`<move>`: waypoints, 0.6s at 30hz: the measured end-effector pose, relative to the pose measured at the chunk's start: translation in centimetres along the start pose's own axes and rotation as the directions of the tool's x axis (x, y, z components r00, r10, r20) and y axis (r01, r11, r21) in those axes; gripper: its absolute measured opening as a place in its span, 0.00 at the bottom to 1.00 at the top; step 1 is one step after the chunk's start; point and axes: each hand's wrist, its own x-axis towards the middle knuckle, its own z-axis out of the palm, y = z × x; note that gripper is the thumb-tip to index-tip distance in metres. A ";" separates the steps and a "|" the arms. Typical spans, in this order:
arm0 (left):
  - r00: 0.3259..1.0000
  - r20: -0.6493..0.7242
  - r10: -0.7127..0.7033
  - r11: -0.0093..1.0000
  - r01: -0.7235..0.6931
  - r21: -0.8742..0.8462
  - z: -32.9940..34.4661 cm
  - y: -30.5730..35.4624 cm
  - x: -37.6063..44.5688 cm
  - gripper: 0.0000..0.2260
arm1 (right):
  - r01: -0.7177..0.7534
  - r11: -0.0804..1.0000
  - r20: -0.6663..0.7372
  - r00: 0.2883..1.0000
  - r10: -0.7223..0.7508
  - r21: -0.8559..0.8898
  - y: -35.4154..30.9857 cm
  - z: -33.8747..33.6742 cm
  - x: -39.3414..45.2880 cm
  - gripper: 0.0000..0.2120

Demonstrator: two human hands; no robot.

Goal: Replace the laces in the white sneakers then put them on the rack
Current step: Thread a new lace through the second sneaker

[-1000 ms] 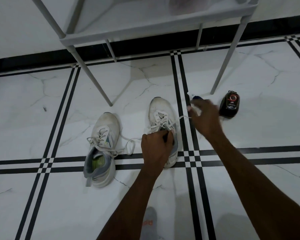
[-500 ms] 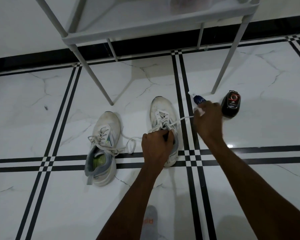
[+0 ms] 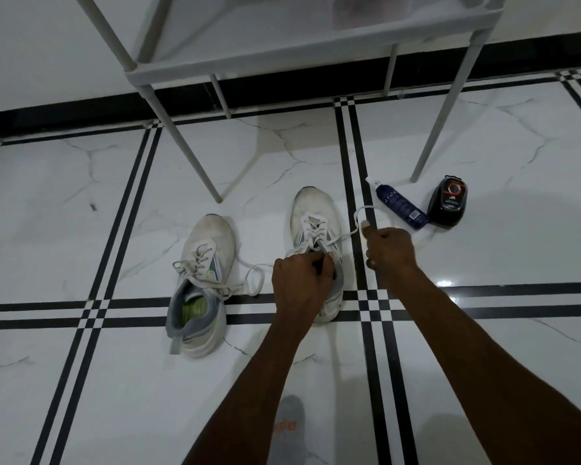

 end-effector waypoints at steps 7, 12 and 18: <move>1.000 -0.014 0.020 0.999 -0.021 -0.038 0.2 -0.2 0.0 0.20 | 0.104 0.994 0.280 0.956 -0.088 -0.044 0.1 2.5 -1.9 0.11; 0.999 -0.004 0.044 0.998 -0.044 -0.039 0.5 -0.6 0.1 0.20 | 0.064 0.991 -0.046 0.997 -0.059 0.121 0.8 2.0 -1.0 0.11; 0.922 -0.233 -0.308 0.939 0.256 -0.230 0.2 0.2 -0.6 0.16 | 0.010 0.981 0.240 0.969 -0.057 0.194 -0.4 2.4 -2.0 0.10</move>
